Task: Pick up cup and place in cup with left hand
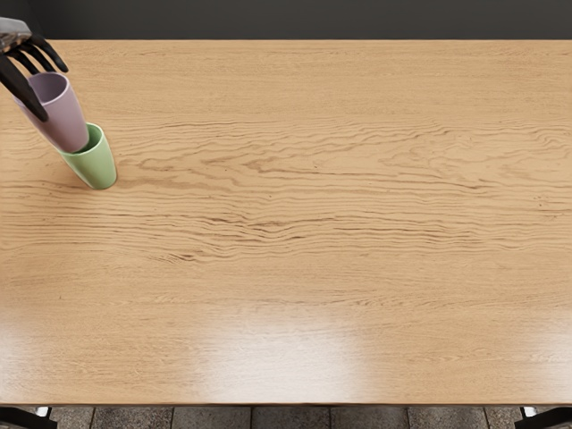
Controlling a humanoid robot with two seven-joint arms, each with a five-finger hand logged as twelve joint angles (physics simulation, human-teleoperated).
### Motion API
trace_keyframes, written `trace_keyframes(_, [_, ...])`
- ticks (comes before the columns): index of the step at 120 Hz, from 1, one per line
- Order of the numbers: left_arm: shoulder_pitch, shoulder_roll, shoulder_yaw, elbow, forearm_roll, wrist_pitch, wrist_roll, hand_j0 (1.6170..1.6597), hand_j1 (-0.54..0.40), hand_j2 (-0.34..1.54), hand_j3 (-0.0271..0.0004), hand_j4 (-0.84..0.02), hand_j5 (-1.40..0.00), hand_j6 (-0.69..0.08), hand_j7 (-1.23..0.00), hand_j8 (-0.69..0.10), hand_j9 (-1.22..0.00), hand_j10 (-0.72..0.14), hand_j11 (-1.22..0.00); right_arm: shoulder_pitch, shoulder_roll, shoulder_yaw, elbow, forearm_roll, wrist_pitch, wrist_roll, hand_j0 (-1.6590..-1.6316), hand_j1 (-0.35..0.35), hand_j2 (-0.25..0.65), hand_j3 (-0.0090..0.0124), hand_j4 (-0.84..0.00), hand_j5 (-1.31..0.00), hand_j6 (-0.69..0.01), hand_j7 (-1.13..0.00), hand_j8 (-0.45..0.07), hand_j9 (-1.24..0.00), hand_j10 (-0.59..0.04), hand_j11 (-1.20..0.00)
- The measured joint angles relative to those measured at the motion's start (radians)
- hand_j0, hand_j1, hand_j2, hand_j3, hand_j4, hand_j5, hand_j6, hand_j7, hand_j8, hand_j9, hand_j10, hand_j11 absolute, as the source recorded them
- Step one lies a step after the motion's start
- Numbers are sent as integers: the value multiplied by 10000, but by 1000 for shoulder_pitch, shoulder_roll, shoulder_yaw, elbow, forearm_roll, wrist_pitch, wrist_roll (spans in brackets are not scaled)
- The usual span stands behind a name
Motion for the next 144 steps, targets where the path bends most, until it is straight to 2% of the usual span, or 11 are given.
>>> trace_keyframes(58, [-11,-31,0,48,0,0,0,16570,-1318,2663,0,-4861,-6537,-3770,-6485,-3507,-6468,-4899,-6466,1,0,0,0,0,0,0,-16581,-3491,1,0,-4,-1,-5,0,-4,0,-3,0])
trace_keyframes(117, [-5,-46,0,69,0,0,0,16570,-1334,2874,0,-4896,-6615,-3880,-6517,-3703,-6526,-4939,-6525,1,0,1,0,0,0,0,-16581,-3491,1,0,-4,-1,-5,0,-4,0,-3,0])
trace_keyframes(144, [-6,-53,-2,79,-5,5,0,16577,-1084,1961,0,-4236,-5649,-3839,-5567,-3727,-5586,-4270,-5585,1,0,1,0,1,0,0,-16581,-3491,1,0,-4,-1,-5,0,-4,0,-3,0])
